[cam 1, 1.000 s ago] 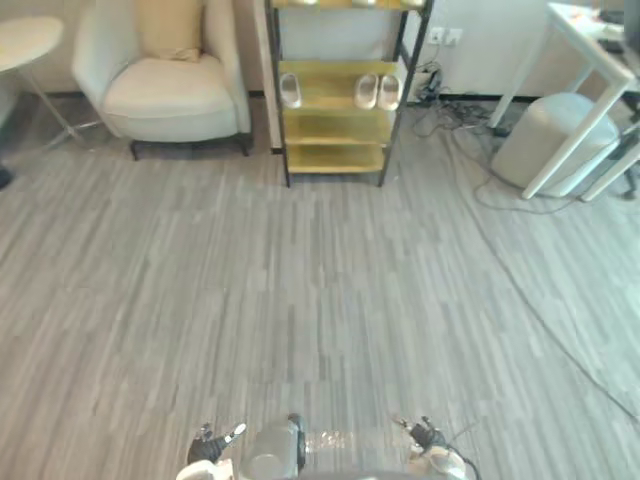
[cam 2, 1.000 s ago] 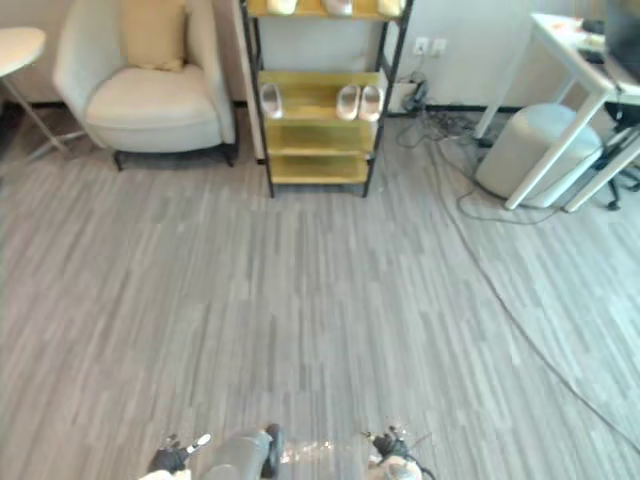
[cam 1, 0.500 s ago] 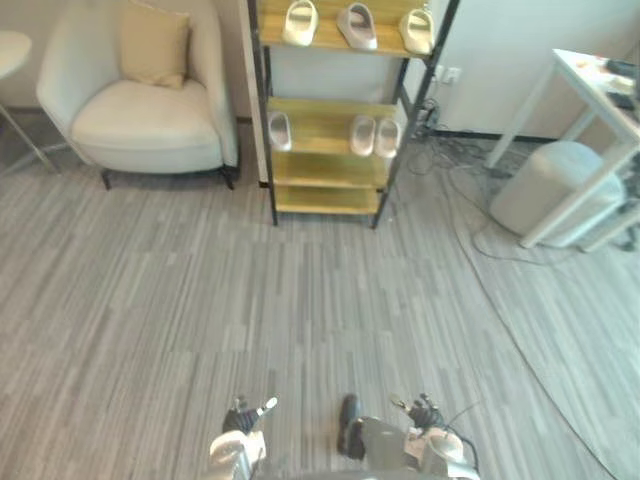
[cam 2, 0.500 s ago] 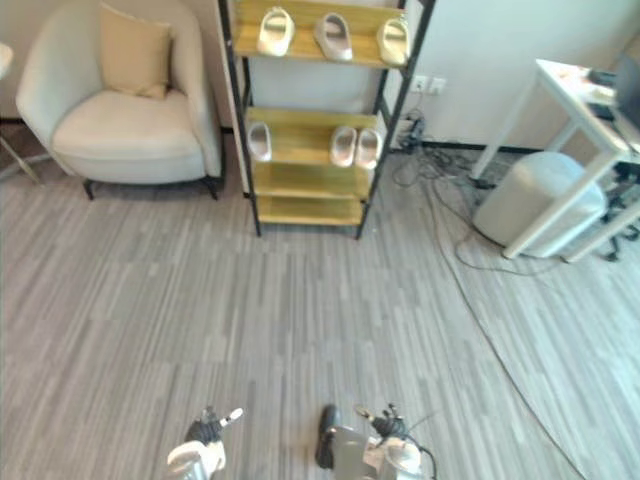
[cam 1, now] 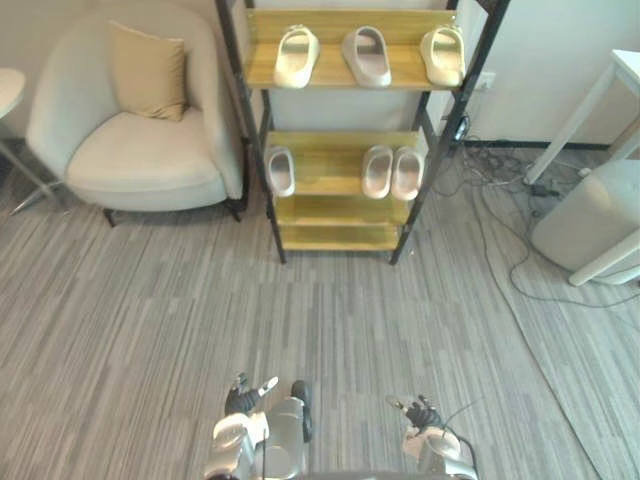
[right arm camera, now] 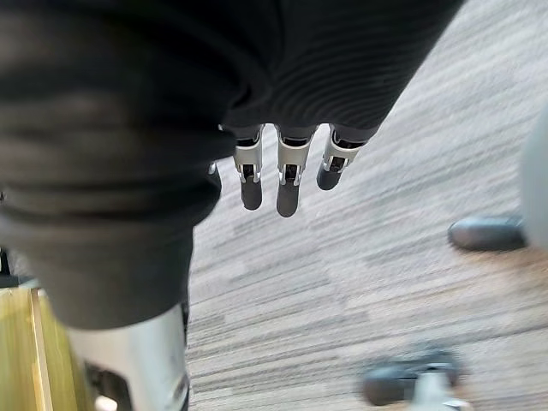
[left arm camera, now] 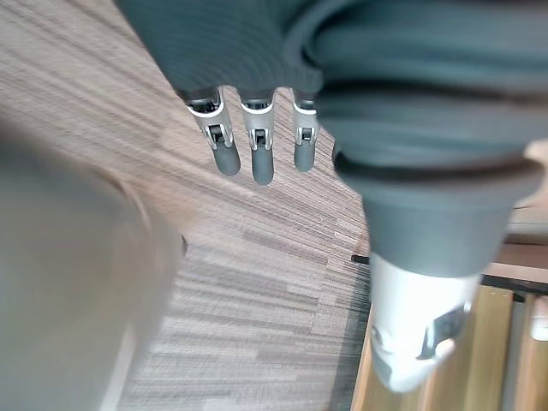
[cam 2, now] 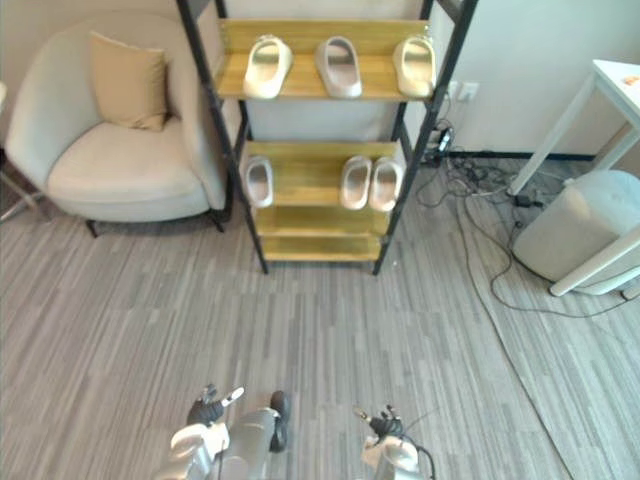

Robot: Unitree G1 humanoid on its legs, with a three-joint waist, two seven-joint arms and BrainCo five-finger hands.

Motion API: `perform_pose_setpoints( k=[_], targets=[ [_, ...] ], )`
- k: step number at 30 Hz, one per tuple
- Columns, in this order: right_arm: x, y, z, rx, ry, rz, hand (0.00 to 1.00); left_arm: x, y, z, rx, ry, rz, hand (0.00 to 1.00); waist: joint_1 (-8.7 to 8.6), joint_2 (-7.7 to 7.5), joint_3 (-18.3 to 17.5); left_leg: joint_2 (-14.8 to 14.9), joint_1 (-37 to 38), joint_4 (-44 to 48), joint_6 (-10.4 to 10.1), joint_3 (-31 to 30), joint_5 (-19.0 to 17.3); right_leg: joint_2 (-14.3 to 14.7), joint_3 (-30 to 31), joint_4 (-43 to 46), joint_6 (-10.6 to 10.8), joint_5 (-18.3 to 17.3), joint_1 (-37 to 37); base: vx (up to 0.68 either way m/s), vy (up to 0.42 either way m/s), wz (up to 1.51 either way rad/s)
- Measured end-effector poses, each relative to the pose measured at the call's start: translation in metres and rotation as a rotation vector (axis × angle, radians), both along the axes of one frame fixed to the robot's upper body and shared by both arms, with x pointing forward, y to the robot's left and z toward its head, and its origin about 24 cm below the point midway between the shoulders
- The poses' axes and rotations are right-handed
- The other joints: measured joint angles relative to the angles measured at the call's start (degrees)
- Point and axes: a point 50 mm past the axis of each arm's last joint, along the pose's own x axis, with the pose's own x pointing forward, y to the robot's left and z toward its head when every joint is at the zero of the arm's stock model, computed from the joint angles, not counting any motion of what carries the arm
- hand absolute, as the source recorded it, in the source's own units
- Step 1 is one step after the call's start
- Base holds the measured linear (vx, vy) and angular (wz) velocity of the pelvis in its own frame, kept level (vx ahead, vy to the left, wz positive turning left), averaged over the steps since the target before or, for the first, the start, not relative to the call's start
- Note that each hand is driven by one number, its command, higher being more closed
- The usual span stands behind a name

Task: Organize the slippers on the shoe rack

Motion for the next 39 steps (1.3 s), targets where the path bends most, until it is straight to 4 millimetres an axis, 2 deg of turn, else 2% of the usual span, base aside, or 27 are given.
perform_pose_setpoints(
  k=[1,2,3,4,6,9,10,11,12,14,15,16,17,19,20,21,22,23,25,27,28,29,30,31,32,34,39],
  targets=[
    [0.000,-0.001,0.000,-0.004,-0.003,0.005,0.00,0.000,0.001,0.000,0.004,0.003,-0.003,0.00,0.72,-0.73,0.1,-0.5,2.3,0.4,0.4,1.2,-2.2,-1.5,1.9,10.3,1.5,0.7,-3.5,0.54,0.246,-0.27],
    [-0.001,-0.002,0.000,-0.006,-0.001,0.007,0.00,-0.001,0.002,-0.002,0.009,0.017,-0.019,0.00,0.48,-0.82,0.2,-1.2,5.2,1.0,1.0,1.1,-4.5,-2.7,2.7,23.2,5.5,3.6,-7.8,0.52,0.248,-0.20],
    [-0.002,-0.003,0.000,-0.008,0.001,0.006,0.00,-0.001,0.002,-0.002,0.010,0.021,-0.025,0.00,0.27,-0.80,0.3,-1.5,6.1,1.1,1.1,1.0,-5.1,-3.0,2.9,26.5,6.4,4.3,-9.1,0.52,0.211,0.22],
    [-0.008,-0.005,-0.002,-0.009,0.016,0.000,0.00,-0.002,0.000,-0.004,0.010,0.039,-0.045,0.00,-0.42,-0.66,0.6,-2.3,10.4,0.8,1.5,0.2,-7.5,-3.6,2.4,37.6,6.9,4.2,-12.8,0.42,0.129,0.29],
    [-0.014,-0.006,-0.004,-0.010,0.025,-0.004,0.00,-0.002,-0.002,-0.005,0.006,0.049,-0.058,0.00,-1.24,-0.17,0.8,-2.6,15.4,-1.1,1.5,-0.3,-8.8,-4.3,-0.1,41.6,5.9,3.5,-16.7,0.45,0.094,0.35],
    [-0.007,-0.008,-0.001,-0.012,-0.005,-0.016,0.00,-0.001,-0.006,-0.006,-0.011,0.063,-0.063,0.00,-2.19,-0.25,0.9,-2.6,22.7,-6.2,1.0,-2.0,-9.7,-4.3,-5.5,34.7,3.8,2.2,-23.6,0.54,0.025,0.36],
    [-0.007,-0.010,0.000,-0.010,-0.009,-0.033,0.00,-0.002,-0.009,-0.007,-0.021,0.066,-0.064,0.00,-2.43,0.04,1.0,-2.1,25.3,-7.6,0.6,-2.6,-10.0,-3.6,-6.3,28.4,3.5,2.4,-24.8,0.44,-0.031,0.35],
    [-0.005,-0.012,0.000,-0.011,-0.013,-0.039,0.00,-0.002,-0.012,-0.007,-0.029,0.065,-0.065,0.00,-2.53,0.18,1.0,-1.6,27.5,-9.4,-0.4,-3.4,-10.6,-2.9,-6.6,20.1,2.7,4.3,-26.1,0.44,-0.047,0.38],
    [-0.004,-0.012,0.001,-0.011,-0.017,-0.037,0.00,-0.002,-0.013,-0.008,-0.033,0.065,-0.065,0.00,-2.60,0.18,1.0,-1.4,28.4,-10.0,-1.0,-3.8,-11.0,-2.6,-6.4,16.6,2.3,5.7,-26.1,0.44,-0.087,0.44],
    [-0.003,-0.011,0.000,-0.007,-0.012,-0.033,0.00,-0.004,-0.014,-0.008,-0.039,0.069,-0.052,0.00,-2.81,0.03,0.9,-0.7,31.6,-10.8,-3.4,-6.1,-13.2,-1.5,-4.0,7.2,0.8,12.4,-26.8,0.52,-0.163,0.53],
    [-0.003,-0.011,0.000,-0.006,-0.012,-0.032,0.00,-0.005,-0.013,-0.009,-0.039,0.071,-0.047,0.00,-2.89,-0.04,0.9,-0.6,32.3,-10.9,-3.8,-6.9,-13.8,-1.4,-3.6,6.4,0.2,14.4,-26.8,0.58,-0.258,0.66],
    [-0.002,-0.012,0.001,-0.011,-0.014,-0.030,0.00,-0.007,-0.014,-0.010,-0.043,0.078,-0.042,0.00,-3.42,0.57,0.6,0.5,33.4,-10.7,-4.8,-8.6,-14.6,-0.9,-3.7,7.6,-0.2,17.9,-26.1,0.48,-0.236,0.54],
    [0.000,-0.013,0.001,-0.014,-0.015,-0.027,0.00,-0.013,-0.018,-0.012,-0.054,0.093,-0.039,0.00,-3.44,2.00,-0.5,2.3,32.9,-9.1,-5.2,-10.1,-14.7,0.1,-5.6,8.2,-1.4,16.6,-25.6,0.59,-0.288,0.60],
    [0.000,-0.018,0.001,-0.026,-0.013,-0.022,0.00,-0.011,-0.021,-0.012,-0.077,0.084,-0.001,0.00,-3.39,4.66,-0.4,4.3,26.8,4.6,-6.7,-12.1,-13.5,2.0,-7.8,7.4,-2.4,13.9,-23.2,0.57,-0.317,0.35],
    [0.002,-0.021,0.003,-0.034,-0.022,-0.021,0.00,-0.010,-0.022,-0.012,-0.085,0.082,0.009,0.00,-3.50,5.94,0.1,5.2,22.5,14.7,-7.3,-12.5,-10.6,2.9,-8.2,5.9,-2.9,13.3,-20.8,0.54,-0.279,0.13],
    [0.001,-0.021,0.002,-0.035,-0.017,-0.020,0.00,-0.012,-0.022,-0.013,-0.083,0.088,0.011,0.00,-3.18,6.12,0.7,6.8,18.2,24.7,-7.2,-12.4,-9.5,3.8,-8.2,3.9,-3.5,12.8,-17.7,0.43,-0.171,0.01],
    [0.000,-0.020,0.001,-0.032,-0.008,-0.024,0.00,-0.012,-0.020,-0.012,-0.074,0.086,0.006,0.00,-3.16,6.13,1.0,8.0,15.6,30.2,-7.2,-10.9,-10.1,4.4,-8.1,1.8,-4.0,12.4,-13.9,0.40,-0.124,-0.09],
    [-0.002,-0.018,0.000,-0.027,0.003,-0.029,0.00,-0.010,-0.018,-0.010,-0.067,0.074,0.003,0.00,-3.16,5.61,1.3,8.4,14.4,31.1,-7.6,-9.5,-10.9,4.4,-7.9,0.2,-4.1,12.3,-11.0,0.37,-0.119,-0.15],
    [-0.003,-0.018,0.000,-0.030,0.008,-0.036,0.00,-0.005,-0.019,-0.007,-0.055,0.050,-0.025,0.00,-2.76,4.86,1.3,8.5,11.2,23.8,-8.2,-6.7,-12.1,3.9,-7.0,-2.6,-3.9,12.2,-7.1,0.32,-0.072,-0.29],
    [-0.002,-0.019,0.000,-0.033,0.002,-0.037,0.00,-0.001,-0.024,-0.006,-0.058,0.037,-0.045,0.00,-2.79,5.05,1.2,7.5,9.3,12.2,-7.9,-7.0,-11.2,3.5,-6.4,-3.3,-2.7,11.5,-6.1,0.25,0.083,-0.23],
    [-0.004,-0.019,0.000,-0.034,0.006,-0.039,0.00,0.000,-0.028,-0.006,-0.061,0.039,-0.067,0.00,-2.80,5.55,0.9,6.9,9.1,3.6,-7.4,-7.5,-6.8,3.9,-6.1,-3.2,-1.6,10.8,-5.8,0.27,0.167,-0.22],
    [-0.007,-0.018,-0.002,-0.029,0.020,-0.038,0.00,0.001,-0.026,-0.006,-0.055,0.038,-0.079,0.00,-2.43,4.61,0.8,5.3,10.9,1.0,-7.4,-8.2,-4.1,3.4,-4.5,-3.0,-0.6,10.3,-5.5,0.20,0.132,-0.15],
    [-0.007,-0.014,-0.002,-0.019,0.020,-0.036,0.00,0.001,-0.022,-0.005,-0.046,0.039,-0.077,0.00,-2.37,3.66,0.6,4.5,11.6,-0.4,-7.0,-8.0,-3.8,2.7,-4.0,-3.3,-0.3,10.1,-5.4,0.18,0.098,-0.09],
    [-0.011,-0.009,-0.004,-0.006,0.031,-0.040,0.00,0.000,-0.015,-0.006,-0.028,0.047,-0.077,0.00,-2.65,1.70,0.2,3.4,12.7,-2.1,-6.6,-6.9,-3.5,1.1,-3.8,-3.6,0.4,9.7,-5.0,0.17,0.090,-0.02],
    [-0.014,-0.009,-0.005,-0.005,0.040,-0.039,0.00,0.000,-0.014,-0.006,-0.025,0.048,-0.076,0.00,-2.50,1.27,0.1,3.0,13.2,-2.3,-6.4,-6.5,-3.6,0.6,-3.5,-3.6,0.5,9.7,-4.9,0.17,0.102,-0.07],
    [-0.015,-0.009,-0.005,-0.005,0.042,-0.040,0.00,-0.002,-0.013,-0.007,-0.022,0.059,-0.077,0.00,-2.48,0.90,-0.2,2.0,14.6,-3.2,-6.0,-5.3,-3.8,-0.4,-2.4,-3.9,1.1,10.0,-4.0,0.15,0.112,-0.19],
    [-0.020,-0.010,-0.006,-0.007,0.051,-0.041,0.00,-0.007,-0.013,-0.010,-0.027,0.079,-0.078,0.00,-2.54,1.11,-0.8,0.6,18.1,-7.3,-5.0,-4.0,-3.0,-1.8,-1.4,-4.8,1.5,10.3,-3.1,0.05,0.058,-0.13]
  ],
)
